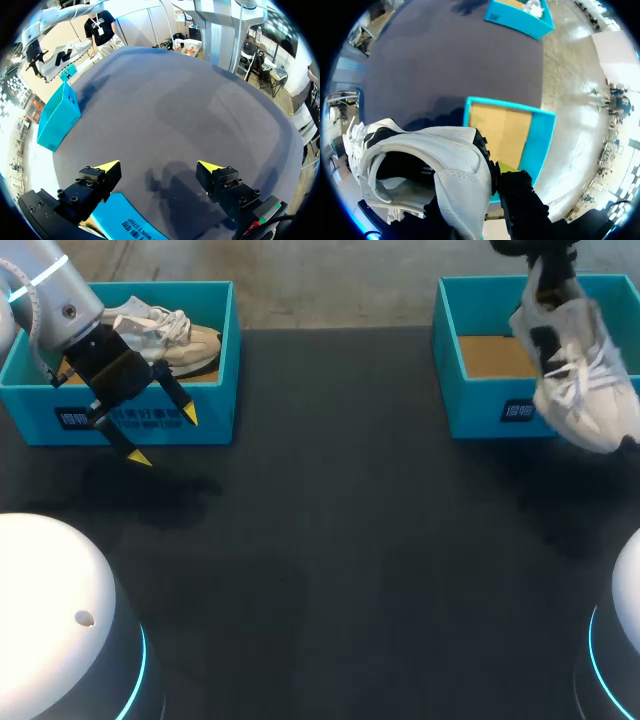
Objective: Take the shoe out of the shoebox, open the shoe tongue, remove and reinsert the insole, then place the shoe into the shoebox
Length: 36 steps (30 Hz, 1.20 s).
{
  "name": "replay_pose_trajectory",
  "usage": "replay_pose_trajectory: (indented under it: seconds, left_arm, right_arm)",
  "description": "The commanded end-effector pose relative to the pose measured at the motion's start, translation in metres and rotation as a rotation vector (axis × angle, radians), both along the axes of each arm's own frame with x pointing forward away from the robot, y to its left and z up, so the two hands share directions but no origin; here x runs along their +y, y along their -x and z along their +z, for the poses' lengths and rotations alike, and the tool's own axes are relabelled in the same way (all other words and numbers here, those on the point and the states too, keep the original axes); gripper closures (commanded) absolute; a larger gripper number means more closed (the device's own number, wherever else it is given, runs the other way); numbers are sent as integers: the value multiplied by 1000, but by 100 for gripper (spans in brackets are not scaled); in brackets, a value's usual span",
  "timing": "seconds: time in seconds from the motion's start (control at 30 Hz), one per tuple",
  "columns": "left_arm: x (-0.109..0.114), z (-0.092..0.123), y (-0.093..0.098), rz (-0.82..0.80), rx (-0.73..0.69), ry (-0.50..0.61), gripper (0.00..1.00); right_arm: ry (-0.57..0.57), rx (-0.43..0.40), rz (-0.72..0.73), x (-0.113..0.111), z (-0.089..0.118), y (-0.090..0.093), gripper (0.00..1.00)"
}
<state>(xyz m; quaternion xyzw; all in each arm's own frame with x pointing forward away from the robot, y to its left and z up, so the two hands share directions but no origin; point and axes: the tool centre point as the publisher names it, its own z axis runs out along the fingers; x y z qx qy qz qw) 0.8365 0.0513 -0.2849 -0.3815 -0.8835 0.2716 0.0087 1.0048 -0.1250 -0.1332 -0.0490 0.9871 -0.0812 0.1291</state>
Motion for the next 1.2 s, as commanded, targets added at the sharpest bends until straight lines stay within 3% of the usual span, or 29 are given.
replay_pose_trajectory:
  seconds: [0.03, 0.2, 0.43, 0.6, 1.2]
  left_arm:
    - [0, 1, -1, -2, 2, -4, 0]
    - [0, 1, -1, -2, 2, -4, 0]
    - [0, 1, -1, -2, 2, -4, 0]
    - [0, 1, -1, -2, 2, -4, 0]
    - [0, 1, -1, -2, 2, -4, 0]
  right_arm:
    - [0, 19, -14, -28, 15, -29, 100]
    - [9, 24, -13, -53, 19, -52, 100]
    - [-15, 47, -30, -76, 16, -70, 100]
    - [-34, 57, -85, -87, 15, -73, 100]
    - [-91, 107, -536, -121, 12, -67, 100]
